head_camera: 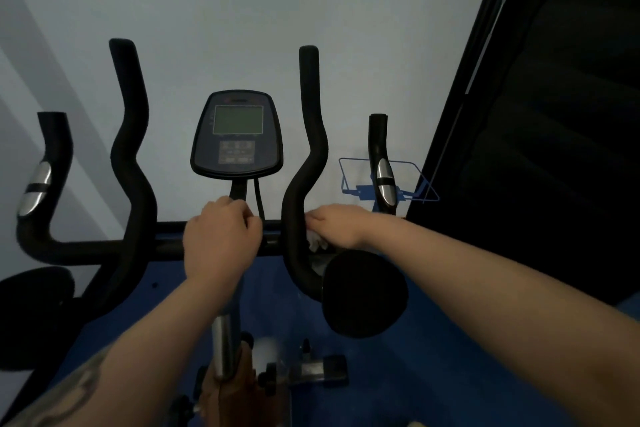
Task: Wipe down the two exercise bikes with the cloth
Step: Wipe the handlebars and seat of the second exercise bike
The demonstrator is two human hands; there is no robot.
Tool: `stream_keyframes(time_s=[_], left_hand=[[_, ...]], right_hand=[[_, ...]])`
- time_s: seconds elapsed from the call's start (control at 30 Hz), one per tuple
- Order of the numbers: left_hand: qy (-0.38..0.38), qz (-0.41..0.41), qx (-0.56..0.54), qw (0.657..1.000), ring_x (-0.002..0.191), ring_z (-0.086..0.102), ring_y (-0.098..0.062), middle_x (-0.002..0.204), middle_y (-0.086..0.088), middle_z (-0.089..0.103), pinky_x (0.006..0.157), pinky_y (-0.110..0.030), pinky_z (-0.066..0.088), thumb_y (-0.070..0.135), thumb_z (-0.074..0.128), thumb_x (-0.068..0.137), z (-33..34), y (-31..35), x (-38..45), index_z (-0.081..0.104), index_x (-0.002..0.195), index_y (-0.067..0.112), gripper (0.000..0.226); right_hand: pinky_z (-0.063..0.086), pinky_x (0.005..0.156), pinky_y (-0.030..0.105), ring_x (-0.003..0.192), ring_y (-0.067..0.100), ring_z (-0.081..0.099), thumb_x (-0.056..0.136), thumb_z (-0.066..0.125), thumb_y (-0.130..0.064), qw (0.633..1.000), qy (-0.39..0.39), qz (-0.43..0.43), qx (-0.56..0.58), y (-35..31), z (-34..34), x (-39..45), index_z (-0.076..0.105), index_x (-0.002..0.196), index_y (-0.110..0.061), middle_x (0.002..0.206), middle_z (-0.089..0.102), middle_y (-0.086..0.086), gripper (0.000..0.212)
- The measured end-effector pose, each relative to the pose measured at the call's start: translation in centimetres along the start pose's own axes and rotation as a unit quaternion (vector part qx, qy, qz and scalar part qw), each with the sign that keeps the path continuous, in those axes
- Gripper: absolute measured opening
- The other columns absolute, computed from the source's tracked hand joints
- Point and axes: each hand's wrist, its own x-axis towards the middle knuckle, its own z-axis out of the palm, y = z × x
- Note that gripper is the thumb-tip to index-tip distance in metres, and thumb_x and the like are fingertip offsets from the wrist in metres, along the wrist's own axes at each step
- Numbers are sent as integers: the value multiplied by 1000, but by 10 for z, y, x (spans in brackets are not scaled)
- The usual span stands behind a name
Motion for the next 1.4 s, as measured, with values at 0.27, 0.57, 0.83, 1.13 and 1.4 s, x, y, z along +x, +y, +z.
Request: stream_keyframes(time_s=[0.27,0.57,0.83,1.13,1.4], left_hand=[[28,-17,-46,998,66,50,-14,74,5,57,52,-28,31,22,54,90,-1,-2,-3,66,77,15,19],[17,-20,-51,998,67,48,-13,74,7,53,53,-29,31,22,55,90,-3,-4,-5,63,75,16,19],[-1,-3,-13,1000,71,48,-17,76,3,54,59,-33,37,23,51,89,0,-2,3,58,70,17,21],[32,-28,-77,996,63,46,-7,70,11,52,48,-23,28,23,55,91,2,-8,-4,61,71,21,20],[0,-15,-20,1000,75,43,-13,85,1,59,63,-31,33,24,53,89,4,-7,2,66,79,17,18]], right_hand=[[43,83,29,96,9,56,100,44,-48,995,-46,-70,58,38,-22,-37,51,106,-44,97,58,-17,10],[39,98,36,115,21,53,105,28,-42,998,-16,-40,38,11,-8,-12,54,130,-28,127,59,1,38],[36,83,33,115,24,54,104,21,-46,998,-13,8,-55,17,-5,-15,51,134,-32,127,59,2,45],[45,88,34,96,14,56,99,36,-54,993,33,-96,-59,44,-9,-42,51,132,-36,106,59,-6,41],[41,102,36,117,15,52,101,42,-46,996,-18,-67,58,15,-6,-24,50,138,-36,130,58,-7,39]])
